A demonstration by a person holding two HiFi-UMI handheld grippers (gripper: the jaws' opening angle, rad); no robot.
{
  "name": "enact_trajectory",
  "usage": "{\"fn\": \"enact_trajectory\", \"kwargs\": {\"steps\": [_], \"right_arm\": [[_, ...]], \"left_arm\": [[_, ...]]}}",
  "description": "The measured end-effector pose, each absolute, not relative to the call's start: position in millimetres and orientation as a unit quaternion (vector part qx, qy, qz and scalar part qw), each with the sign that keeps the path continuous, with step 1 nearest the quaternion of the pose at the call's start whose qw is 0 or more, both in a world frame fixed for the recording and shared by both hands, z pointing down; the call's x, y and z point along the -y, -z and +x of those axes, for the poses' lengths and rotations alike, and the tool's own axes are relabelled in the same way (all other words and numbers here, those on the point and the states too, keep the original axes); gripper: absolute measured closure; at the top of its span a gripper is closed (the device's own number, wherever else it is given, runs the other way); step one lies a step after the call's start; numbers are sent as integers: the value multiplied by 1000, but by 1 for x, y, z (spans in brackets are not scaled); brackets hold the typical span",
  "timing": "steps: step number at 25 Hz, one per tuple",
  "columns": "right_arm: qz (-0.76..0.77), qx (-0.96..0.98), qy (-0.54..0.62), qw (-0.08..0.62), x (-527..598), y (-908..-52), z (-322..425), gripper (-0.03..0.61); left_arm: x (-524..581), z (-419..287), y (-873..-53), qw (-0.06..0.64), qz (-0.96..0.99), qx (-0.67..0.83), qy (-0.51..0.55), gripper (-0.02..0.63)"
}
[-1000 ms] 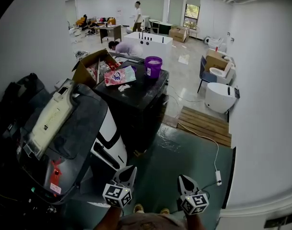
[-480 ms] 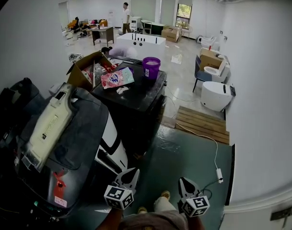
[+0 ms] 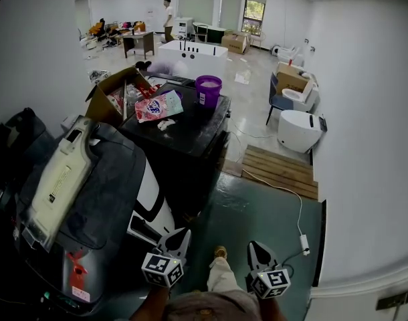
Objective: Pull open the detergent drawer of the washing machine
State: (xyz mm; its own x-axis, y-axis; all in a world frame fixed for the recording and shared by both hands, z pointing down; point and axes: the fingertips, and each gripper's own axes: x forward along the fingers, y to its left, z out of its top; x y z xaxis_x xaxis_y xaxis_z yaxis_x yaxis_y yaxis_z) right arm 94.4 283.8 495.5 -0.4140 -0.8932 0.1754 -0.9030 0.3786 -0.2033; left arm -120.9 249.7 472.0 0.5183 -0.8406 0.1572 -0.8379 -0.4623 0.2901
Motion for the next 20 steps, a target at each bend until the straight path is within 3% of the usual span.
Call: {"fn": "enact_trajectory", "kwargs": {"steps": [20], "right_arm": [[502, 851, -149, 17, -119, -489, 107, 575]], "left_arm": [[-89, -96, -457, 170, 842, 512, 7, 592]]}}
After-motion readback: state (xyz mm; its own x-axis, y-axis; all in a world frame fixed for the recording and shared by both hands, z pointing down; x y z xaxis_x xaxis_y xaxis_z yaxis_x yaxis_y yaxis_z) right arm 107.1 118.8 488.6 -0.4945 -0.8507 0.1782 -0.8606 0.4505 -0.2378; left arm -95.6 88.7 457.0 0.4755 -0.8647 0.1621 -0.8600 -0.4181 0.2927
